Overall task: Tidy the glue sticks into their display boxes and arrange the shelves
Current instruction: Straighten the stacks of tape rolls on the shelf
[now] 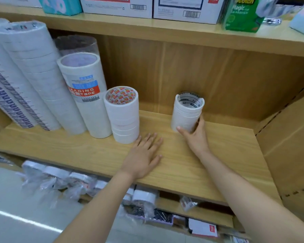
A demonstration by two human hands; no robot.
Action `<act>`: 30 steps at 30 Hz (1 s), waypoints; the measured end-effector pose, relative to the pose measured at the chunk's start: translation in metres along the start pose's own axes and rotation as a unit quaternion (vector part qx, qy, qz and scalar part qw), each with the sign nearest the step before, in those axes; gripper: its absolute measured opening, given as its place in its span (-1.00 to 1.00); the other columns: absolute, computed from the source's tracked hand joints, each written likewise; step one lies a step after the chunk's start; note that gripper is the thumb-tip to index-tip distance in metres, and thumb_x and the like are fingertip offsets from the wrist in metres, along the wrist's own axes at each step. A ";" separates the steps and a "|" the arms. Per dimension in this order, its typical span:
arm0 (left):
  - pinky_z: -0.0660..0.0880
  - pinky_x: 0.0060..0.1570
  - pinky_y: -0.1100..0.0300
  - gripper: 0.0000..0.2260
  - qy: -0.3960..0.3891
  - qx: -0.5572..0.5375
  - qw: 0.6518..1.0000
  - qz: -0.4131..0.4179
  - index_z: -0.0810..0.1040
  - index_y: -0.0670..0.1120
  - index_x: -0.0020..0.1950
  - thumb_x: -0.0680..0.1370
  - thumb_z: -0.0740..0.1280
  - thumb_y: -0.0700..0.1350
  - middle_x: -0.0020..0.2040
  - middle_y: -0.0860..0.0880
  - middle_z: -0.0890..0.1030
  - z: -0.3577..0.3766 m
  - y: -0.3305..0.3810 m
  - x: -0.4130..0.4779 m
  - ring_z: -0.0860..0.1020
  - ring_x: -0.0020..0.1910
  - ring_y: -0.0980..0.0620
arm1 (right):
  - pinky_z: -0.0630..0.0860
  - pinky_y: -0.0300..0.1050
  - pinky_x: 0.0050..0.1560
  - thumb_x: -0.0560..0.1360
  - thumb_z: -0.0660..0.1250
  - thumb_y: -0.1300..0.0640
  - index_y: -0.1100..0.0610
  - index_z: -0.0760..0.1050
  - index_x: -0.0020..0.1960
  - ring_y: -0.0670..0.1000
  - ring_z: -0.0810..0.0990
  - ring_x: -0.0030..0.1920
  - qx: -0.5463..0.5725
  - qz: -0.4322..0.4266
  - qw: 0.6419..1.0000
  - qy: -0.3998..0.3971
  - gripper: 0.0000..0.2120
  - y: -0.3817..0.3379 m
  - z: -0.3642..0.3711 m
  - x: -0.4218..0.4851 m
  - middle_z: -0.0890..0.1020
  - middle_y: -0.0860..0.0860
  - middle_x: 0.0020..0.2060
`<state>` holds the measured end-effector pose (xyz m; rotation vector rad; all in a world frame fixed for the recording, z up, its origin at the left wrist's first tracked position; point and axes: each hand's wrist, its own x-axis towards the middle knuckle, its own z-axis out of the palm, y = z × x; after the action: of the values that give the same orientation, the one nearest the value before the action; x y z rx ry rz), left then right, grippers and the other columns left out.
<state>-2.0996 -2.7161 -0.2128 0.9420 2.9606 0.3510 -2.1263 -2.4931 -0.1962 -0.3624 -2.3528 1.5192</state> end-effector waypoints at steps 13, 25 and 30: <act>0.08 0.51 0.08 -0.38 0.085 -0.064 0.994 -0.011 0.23 -0.04 0.56 0.57 0.05 0.25 0.56 -0.05 0.23 -0.001 0.000 -0.004 0.22 0.52 -0.02 | 0.39 -0.26 0.13 0.23 0.66 0.06 0.14 0.29 0.31 -0.08 0.50 0.17 -0.005 -0.014 0.999 -0.051 -0.20 -0.009 -0.007 -0.025 0.50 -0.07 0.18; 0.05 0.50 0.32 -0.27 0.209 -0.335 0.918 -0.030 0.04 -0.05 0.60 0.56 0.33 0.12 0.58 0.08 0.15 -0.042 0.022 -0.020 0.10 0.54 0.21 | 0.30 0.05 0.47 0.41 0.51 -0.11 -0.17 0.02 0.56 -0.15 0.33 0.45 0.042 -0.078 0.982 -0.167 -0.10 -0.034 0.000 -0.087 0.33 -0.23 0.46; 0.30 0.43 0.13 -0.34 0.218 -0.372 0.902 -0.023 0.21 -0.01 0.55 0.53 0.39 0.11 0.46 0.10 0.38 -0.050 0.017 -0.027 0.31 0.45 0.21 | 0.41 0.08 0.40 0.42 0.54 0.08 -0.04 0.19 0.51 -0.14 0.42 0.39 0.073 -0.063 0.987 -0.125 -0.21 -0.041 0.010 -0.100 0.44 -0.15 0.40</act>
<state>-2.0722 -2.7284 -0.1623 0.7404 2.7271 1.7256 -2.0403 -2.5560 -0.1753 0.0147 -2.3747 1.7484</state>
